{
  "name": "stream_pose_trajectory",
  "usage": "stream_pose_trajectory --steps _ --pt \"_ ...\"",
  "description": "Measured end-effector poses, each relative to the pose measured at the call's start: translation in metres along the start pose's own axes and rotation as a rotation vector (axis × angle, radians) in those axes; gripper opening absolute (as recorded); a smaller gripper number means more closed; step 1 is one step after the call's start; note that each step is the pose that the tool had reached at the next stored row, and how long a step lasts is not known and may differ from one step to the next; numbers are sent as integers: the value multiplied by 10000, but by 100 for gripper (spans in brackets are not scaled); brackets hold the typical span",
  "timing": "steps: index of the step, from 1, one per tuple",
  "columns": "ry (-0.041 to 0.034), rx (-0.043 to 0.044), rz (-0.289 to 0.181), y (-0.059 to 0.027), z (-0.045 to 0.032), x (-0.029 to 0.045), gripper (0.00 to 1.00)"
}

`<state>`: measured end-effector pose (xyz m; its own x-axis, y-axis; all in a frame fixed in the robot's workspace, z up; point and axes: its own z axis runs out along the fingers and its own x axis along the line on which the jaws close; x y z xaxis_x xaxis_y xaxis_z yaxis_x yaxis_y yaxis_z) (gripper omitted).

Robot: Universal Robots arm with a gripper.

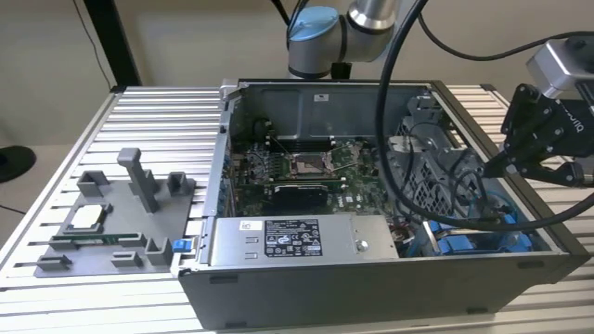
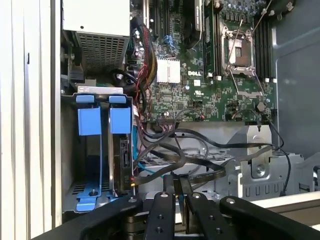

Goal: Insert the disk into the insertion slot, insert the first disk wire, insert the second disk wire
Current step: 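Insert the second disk wire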

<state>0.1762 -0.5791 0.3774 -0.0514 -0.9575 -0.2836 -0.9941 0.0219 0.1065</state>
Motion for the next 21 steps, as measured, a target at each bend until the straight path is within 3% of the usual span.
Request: stream_pose_trajectory --steps 4,13,18,21 --pt "0 1 2 11 2 -3 0" --pt "3 21 -5 195 20 -28 0" --pt "5 21 -5 213 -139 -82 0" --pt "6 21 -6 220 -165 -87 0"
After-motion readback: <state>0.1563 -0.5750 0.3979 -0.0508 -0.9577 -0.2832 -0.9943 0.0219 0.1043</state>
